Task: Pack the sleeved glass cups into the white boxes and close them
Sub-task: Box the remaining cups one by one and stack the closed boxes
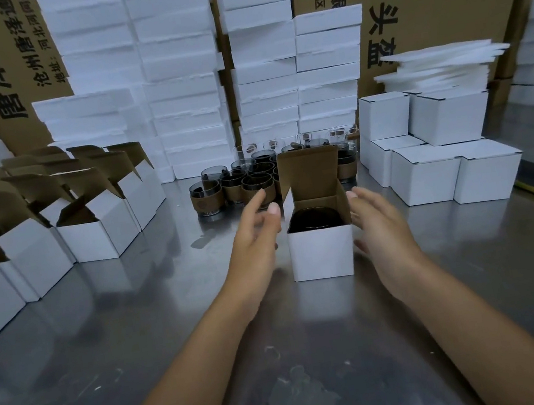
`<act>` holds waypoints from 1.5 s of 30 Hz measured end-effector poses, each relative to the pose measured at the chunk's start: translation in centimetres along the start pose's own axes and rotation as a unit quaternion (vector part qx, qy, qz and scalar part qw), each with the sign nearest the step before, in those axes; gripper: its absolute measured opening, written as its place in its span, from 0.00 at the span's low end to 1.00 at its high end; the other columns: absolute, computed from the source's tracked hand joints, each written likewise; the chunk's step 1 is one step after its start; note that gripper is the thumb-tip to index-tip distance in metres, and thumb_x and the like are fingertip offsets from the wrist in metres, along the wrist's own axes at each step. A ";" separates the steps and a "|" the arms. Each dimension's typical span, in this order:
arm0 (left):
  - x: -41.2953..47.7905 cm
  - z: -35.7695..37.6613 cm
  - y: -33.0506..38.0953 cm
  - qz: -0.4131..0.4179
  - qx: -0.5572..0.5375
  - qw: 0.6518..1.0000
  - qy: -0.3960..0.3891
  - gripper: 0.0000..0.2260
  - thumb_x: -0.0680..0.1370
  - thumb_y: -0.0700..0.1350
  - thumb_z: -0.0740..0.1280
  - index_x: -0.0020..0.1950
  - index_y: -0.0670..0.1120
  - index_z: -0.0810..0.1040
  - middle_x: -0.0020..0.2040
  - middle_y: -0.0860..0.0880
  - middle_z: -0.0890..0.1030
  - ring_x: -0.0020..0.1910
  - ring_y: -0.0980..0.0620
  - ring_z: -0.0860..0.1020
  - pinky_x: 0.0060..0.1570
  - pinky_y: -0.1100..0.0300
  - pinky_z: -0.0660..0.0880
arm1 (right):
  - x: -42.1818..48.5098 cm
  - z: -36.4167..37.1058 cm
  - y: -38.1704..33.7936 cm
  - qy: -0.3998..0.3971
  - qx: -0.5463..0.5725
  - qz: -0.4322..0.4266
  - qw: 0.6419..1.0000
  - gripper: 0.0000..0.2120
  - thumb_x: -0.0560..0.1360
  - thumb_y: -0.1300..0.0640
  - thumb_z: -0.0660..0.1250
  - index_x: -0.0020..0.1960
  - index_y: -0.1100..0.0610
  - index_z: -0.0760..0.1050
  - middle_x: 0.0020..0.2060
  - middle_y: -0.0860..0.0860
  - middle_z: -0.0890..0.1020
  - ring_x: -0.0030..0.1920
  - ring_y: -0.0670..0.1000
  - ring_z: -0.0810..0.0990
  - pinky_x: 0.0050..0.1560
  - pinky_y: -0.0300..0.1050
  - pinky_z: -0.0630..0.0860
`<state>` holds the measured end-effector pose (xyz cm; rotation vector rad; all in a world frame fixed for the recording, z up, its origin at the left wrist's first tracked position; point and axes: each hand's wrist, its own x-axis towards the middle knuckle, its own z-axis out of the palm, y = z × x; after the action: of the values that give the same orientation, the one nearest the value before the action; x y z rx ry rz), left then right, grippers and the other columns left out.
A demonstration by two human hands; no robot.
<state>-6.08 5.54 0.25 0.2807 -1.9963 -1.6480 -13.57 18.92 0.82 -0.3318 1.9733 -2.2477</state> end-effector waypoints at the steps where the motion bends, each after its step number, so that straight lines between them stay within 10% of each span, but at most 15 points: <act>1: 0.1 0.1 -0.1 -0.016 -0.010 1.000 -0.016 0.19 0.79 0.58 0.57 0.71 0.63 0.62 0.49 0.69 0.70 0.50 0.67 0.72 0.46 0.68 0.68 | 0.0 0.1 0.1 -0.002 0.003 0.005 1.000 0.16 0.77 0.49 0.63 0.64 0.48 0.71 0.61 0.48 0.76 0.62 0.49 0.74 0.67 0.54 0.69; 8: 0.5 0.0 -0.5 -0.068 -0.084 0.993 -0.052 0.22 0.79 0.51 0.62 0.73 0.59 0.63 0.53 0.70 0.72 0.53 0.69 0.72 0.56 0.65 0.69 | -0.2 0.3 0.1 -0.033 -0.006 -0.012 0.999 0.12 0.77 0.48 0.64 0.59 0.46 0.72 0.59 0.47 0.78 0.60 0.46 0.75 0.67 0.53 0.69; 18: 0.3 -0.3 -0.4 -0.056 -0.077 0.995 -0.042 0.16 0.79 0.41 0.62 0.66 0.53 0.71 0.58 0.53 0.79 0.47 0.60 0.80 0.34 0.72 0.73 | -0.6 0.6 0.2 -0.053 -0.007 -0.024 0.998 0.18 0.77 0.48 0.63 0.65 0.51 0.72 0.58 0.46 0.78 0.60 0.45 0.76 0.67 0.53 0.69; 27: -0.2 -0.4 -0.4 0.011 -0.037 0.999 -0.024 0.17 0.77 0.39 0.64 0.50 0.63 0.66 0.49 0.51 0.79 0.40 0.61 0.80 0.35 0.70 0.75 | -0.4 0.8 0.3 -0.084 -0.007 0.001 0.996 0.15 0.79 0.47 0.59 0.64 0.46 0.73 0.60 0.48 0.79 0.62 0.50 0.76 0.68 0.57 0.68; 36: -0.2 -0.5 0.0 0.005 -0.030 0.998 -0.057 0.19 0.77 0.44 0.63 0.52 0.72 0.71 0.54 0.49 0.77 0.53 0.53 0.78 0.38 0.71 0.74 | -0.8 0.7 0.2 -0.095 -0.030 -0.026 0.995 0.16 0.78 0.46 0.61 0.65 0.46 0.72 0.59 0.42 0.78 0.62 0.46 0.75 0.67 0.51 0.69; 45: -0.2 -0.4 -0.1 0.011 -0.090 0.995 -0.042 0.17 0.76 0.39 0.66 0.52 0.61 0.67 0.50 0.50 0.81 0.44 0.56 0.80 0.37 0.68 0.76 | -0.4 0.6 0.3 -0.101 -0.035 -0.053 0.993 0.20 0.75 0.62 0.65 0.58 0.37 0.72 0.51 0.51 0.81 0.53 0.50 0.80 0.54 0.50 0.78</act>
<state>-5.71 5.27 0.16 0.1254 -1.8867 -1.8390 -13.01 18.46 0.54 -0.6605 1.9729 -2.1128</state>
